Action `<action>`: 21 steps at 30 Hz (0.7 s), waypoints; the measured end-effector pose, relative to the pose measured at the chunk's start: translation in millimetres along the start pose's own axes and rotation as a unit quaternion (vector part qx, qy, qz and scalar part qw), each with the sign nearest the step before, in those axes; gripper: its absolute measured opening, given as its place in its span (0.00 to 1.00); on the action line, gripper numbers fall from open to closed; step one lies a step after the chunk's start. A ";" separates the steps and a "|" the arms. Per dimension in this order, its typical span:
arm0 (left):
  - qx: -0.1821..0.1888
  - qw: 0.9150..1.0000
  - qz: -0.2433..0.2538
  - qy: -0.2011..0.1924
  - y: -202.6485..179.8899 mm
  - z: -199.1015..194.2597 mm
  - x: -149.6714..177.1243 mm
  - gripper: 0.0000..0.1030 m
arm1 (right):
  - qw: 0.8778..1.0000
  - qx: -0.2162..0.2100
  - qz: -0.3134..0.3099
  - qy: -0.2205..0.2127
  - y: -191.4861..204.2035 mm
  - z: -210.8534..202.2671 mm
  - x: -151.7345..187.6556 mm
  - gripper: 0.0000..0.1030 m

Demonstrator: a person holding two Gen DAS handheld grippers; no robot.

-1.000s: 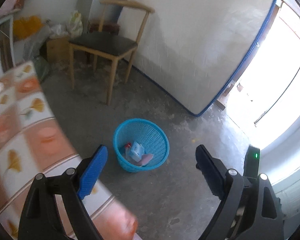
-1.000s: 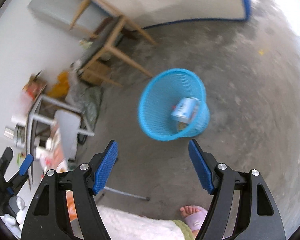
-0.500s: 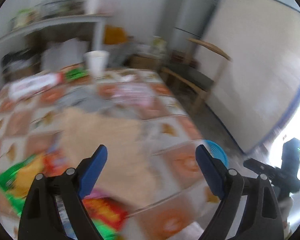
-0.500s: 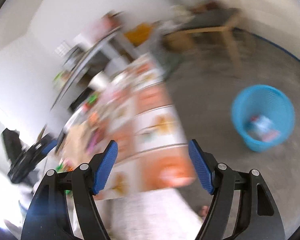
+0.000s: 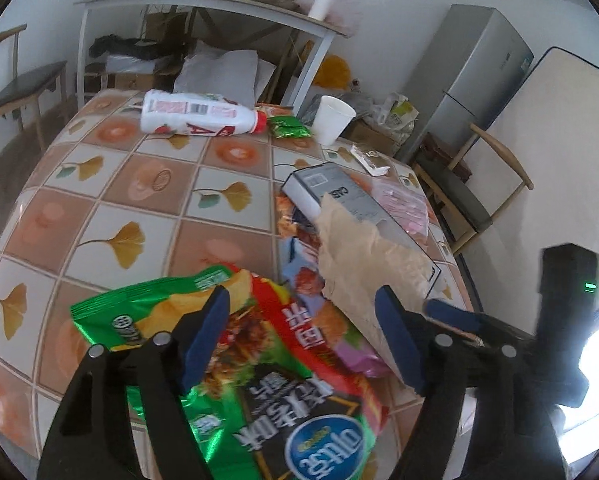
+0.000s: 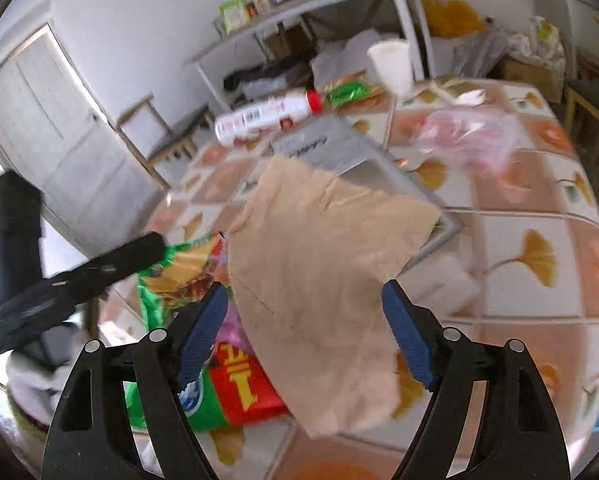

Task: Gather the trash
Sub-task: 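Grasp the tan paper sheet with the right gripper and lift it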

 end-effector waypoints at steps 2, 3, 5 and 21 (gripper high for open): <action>0.005 1.000 -0.002 -0.001 6.5 -5.9 1.1 0.70 | 1.000 -0.007 0.010 0.020 0.9 10.4 0.4 0.58; 0.006 1.000 -0.003 -0.002 7.0 -7.6 2.1 0.70 | 0.999 -0.015 0.019 0.035 0.1 15.9 2.0 0.53; 0.013 1.000 -0.006 -0.004 12.3 -11.0 3.6 0.70 | 0.998 -0.019 0.027 0.048 2.5 17.7 4.4 0.41; 0.041 0.999 0.005 -0.028 6.1 -29.2 9.8 0.68 | 0.979 -0.113 0.168 -0.019 -62.7 -70.9 23.1 0.01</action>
Point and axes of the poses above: each gripper's, at about its wrist camera, not at the fingertips, and z roughly the way its jaws point, y to its left, x to its underside, the point moved 2 cm from there along z, roughly the way its jaws point, and after that the axes turned 12 degrees about x, right-handed, at the moved point
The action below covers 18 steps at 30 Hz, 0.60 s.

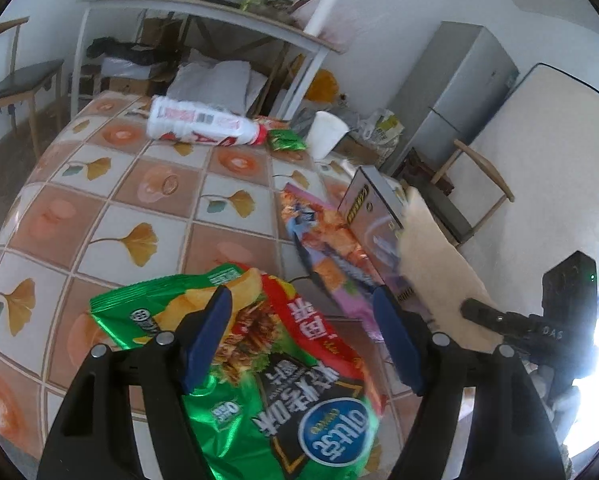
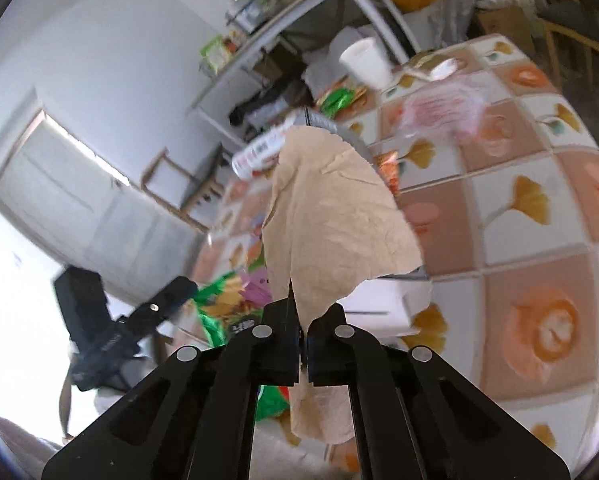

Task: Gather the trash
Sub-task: 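Grasp the tan paper sheet with the right gripper and lift it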

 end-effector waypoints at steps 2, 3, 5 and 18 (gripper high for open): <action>0.011 1.000 0.009 -0.001 -9.4 -0.2 0.8 0.66 | 1.000 -0.002 0.026 -0.003 -16.8 -10.2 5.1 0.01; 0.020 1.000 0.015 0.000 -15.8 0.5 1.4 0.65 | 0.999 -0.004 0.048 0.001 -31.3 -15.5 10.4 0.01; 0.036 0.999 0.026 0.002 -27.0 3.4 1.7 0.64 | 0.996 -0.011 0.090 0.013 -56.9 -21.2 22.1 0.01; 0.098 0.989 0.085 0.076 -96.3 48.5 28.3 0.56 | 0.967 -0.157 0.196 0.040 -100.0 -28.7 52.5 0.07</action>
Point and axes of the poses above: each gripper's, at about its wrist camera, not at the fingertips, and z roughly the way its jaws point, y to its left, x to its underside, the point moved 2 cm from there along z, roughly the way its jaws point, and after that the axes turned 12 degrees about x, right-handed, at the moved point
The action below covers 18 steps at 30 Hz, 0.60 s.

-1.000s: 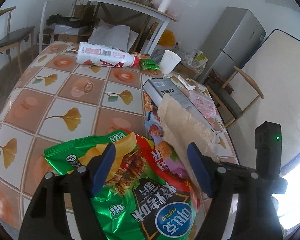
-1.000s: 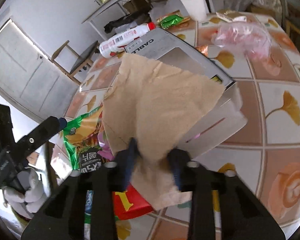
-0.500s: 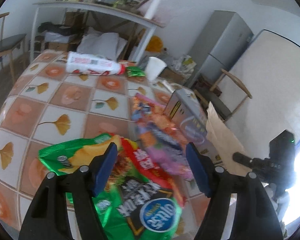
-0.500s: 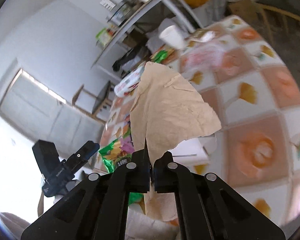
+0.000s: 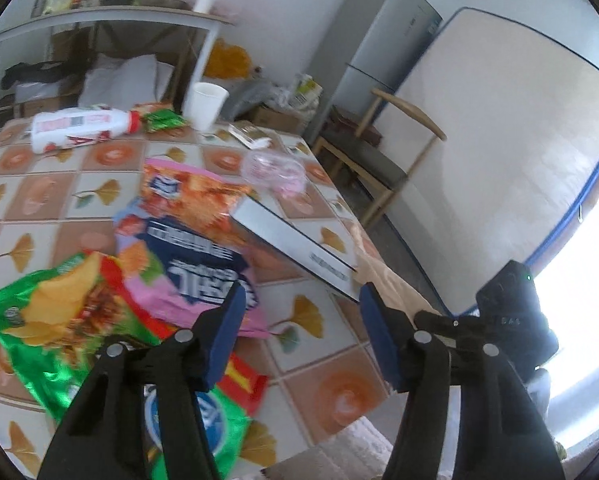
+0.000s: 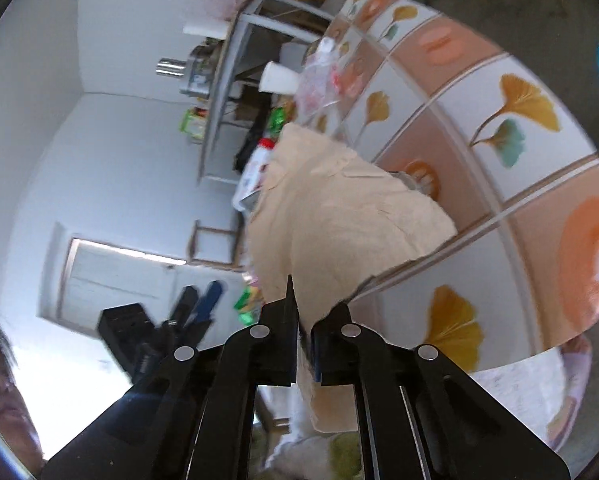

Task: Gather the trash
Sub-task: 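Grasp the tan paper sheet with the right gripper and lift it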

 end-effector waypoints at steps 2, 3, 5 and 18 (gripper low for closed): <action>0.003 1.000 0.003 0.006 -4.1 6.0 0.9 0.56 | 0.999 -0.039 0.000 0.020 4.6 5.3 -1.7 0.07; 0.003 1.000 0.003 0.009 -4.3 7.8 1.3 0.56 | 0.998 -0.051 -0.001 0.025 6.7 6.3 -1.9 0.07; 0.002 1.000 0.002 0.012 -4.2 11.0 1.4 0.56 | 0.997 -0.071 -0.007 0.027 10.3 4.1 -3.3 0.07; 0.000 1.000 -0.010 0.028 1.9 26.4 2.0 0.56 | 0.999 0.007 0.008 -0.044 -11.6 -15.3 -9.5 0.07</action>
Point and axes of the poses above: each gripper's, at about its wrist camera, not at the fingertips, and z roughly the way its jaws point, y to its left, x to its underside, the point moved 2 cm from there along z, roughly the way its jaws point, and after that the axes turned 12 degrees about x, right-handed, at the moved point
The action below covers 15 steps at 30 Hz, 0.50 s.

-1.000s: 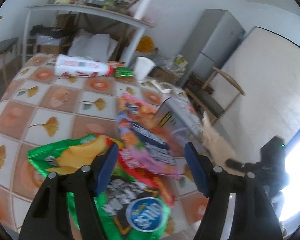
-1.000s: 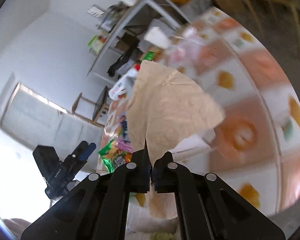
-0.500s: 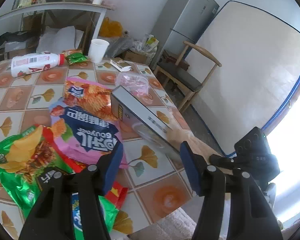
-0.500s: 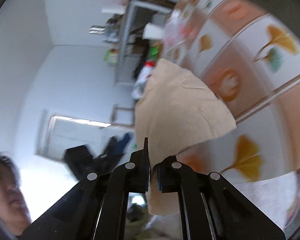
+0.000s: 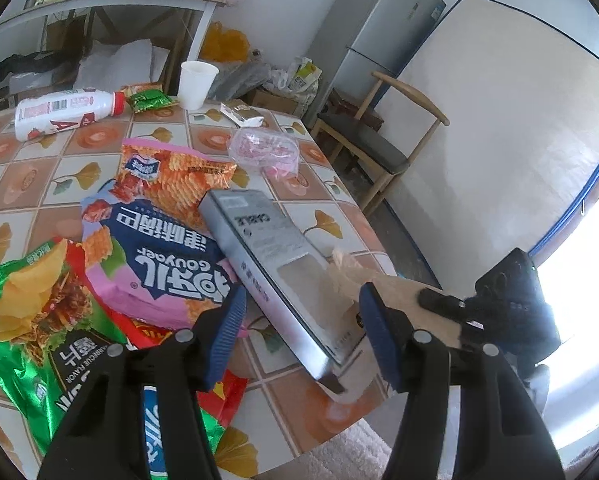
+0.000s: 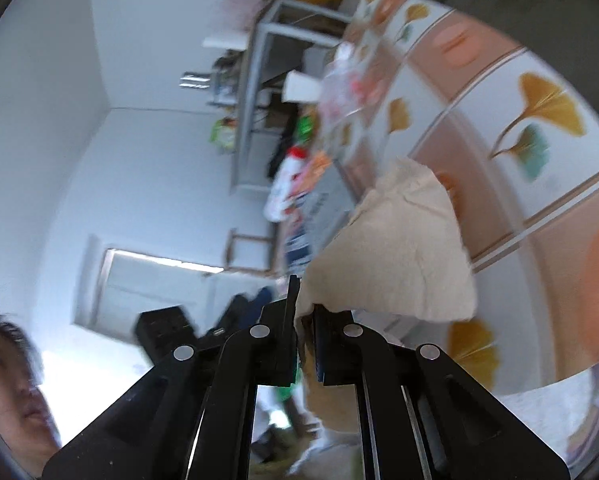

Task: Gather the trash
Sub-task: 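Grasp the tan paper sheet with the right gripper and lift it, then grasp the clear plastic bag with the left gripper while the right gripper holds the paper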

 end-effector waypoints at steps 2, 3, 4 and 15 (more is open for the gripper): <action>0.004 1.000 0.000 0.003 -1.4 2.3 1.5 0.56 | 0.999 0.029 -0.003 -0.015 -0.5 1.2 -1.5 0.07; 0.008 1.000 -0.001 0.004 -2.3 4.0 2.4 0.56 | 0.998 0.054 -0.011 -0.025 0.1 2.5 -3.0 0.07; 0.011 1.000 -0.001 0.005 -3.4 5.4 2.9 0.56 | 0.996 0.085 -0.019 -0.032 -3.5 3.8 -4.3 0.08; 0.017 0.999 0.021 0.036 -15.5 30.3 8.5 0.52 | 0.957 0.259 -0.127 -0.039 15.8 -10.4 1.6 0.71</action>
Point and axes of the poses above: each gripper's, at about its wrist camera, not at the fingertips, and z roughly the way its jaws point, y to its left, x to its underside, the point moved 2 cm from there along z, roughly the way its jaws point, and after that the axes turned 12 degrees about x, right-handed, at the moved point
